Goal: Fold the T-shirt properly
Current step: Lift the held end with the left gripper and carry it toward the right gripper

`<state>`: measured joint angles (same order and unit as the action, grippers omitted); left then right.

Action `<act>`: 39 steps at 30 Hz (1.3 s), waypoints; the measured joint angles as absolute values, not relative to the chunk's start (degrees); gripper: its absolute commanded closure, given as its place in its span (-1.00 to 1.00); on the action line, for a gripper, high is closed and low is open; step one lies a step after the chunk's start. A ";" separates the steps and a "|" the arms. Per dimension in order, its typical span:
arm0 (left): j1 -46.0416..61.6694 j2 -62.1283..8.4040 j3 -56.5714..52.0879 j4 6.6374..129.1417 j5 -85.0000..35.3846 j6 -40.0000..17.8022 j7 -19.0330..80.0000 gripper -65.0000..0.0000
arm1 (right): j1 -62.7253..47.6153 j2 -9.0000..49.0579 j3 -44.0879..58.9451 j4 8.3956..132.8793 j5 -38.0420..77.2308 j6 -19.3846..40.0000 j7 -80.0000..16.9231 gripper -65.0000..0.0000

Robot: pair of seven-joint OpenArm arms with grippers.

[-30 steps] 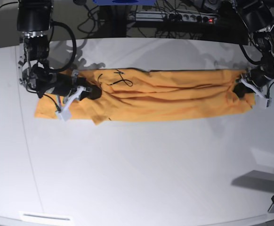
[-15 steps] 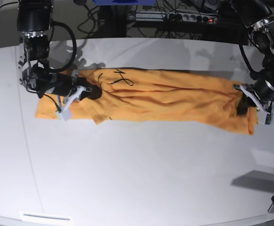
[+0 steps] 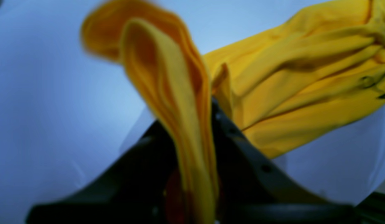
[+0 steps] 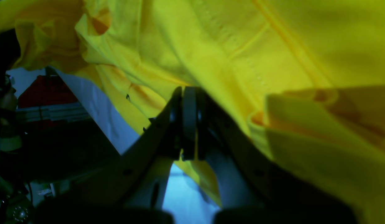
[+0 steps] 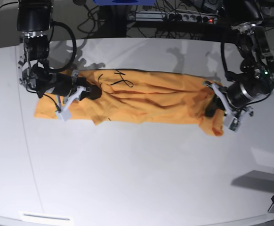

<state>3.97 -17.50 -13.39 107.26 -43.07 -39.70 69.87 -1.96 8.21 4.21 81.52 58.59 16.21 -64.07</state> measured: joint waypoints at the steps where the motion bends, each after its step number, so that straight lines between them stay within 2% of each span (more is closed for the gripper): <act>1: 4.01 -17.04 -12.53 107.24 -43.05 -39.70 69.91 1.00 | -1.96 8.21 4.21 81.52 58.59 16.21 -64.05 1.00; 9: 2.55 -16.58 -5.30 107.31 -42.24 -39.70 70.11 1.00 | -1.96 8.21 4.21 81.52 58.59 16.21 -64.07 1.00; 19: 2.04 -12.75 0.19 108.20 -42.61 -39.72 69.84 1.00 | -1.96 8.23 4.21 81.52 58.59 16.21 -64.07 1.00; 24: 1.48 -11.40 2.59 108.14 -34.22 -39.70 69.82 1.00 | -1.96 8.23 4.21 81.52 58.59 16.21 -64.07 1.00; 28: 0.97 -10.94 6.57 108.09 -31.97 -39.72 69.58 1.00 | -1.96 8.23 4.21 81.52 58.59 16.21 -64.07 1.00; 39: 0.91 -9.41 7.14 107.02 -31.46 -39.72 69.49 1.00 | -1.96 8.23 4.21 81.52 58.59 16.21 -64.07 1.00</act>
<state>0.91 -9.41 7.14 107.02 -31.46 -39.72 69.49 -1.96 8.23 4.21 81.52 58.59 16.21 -64.07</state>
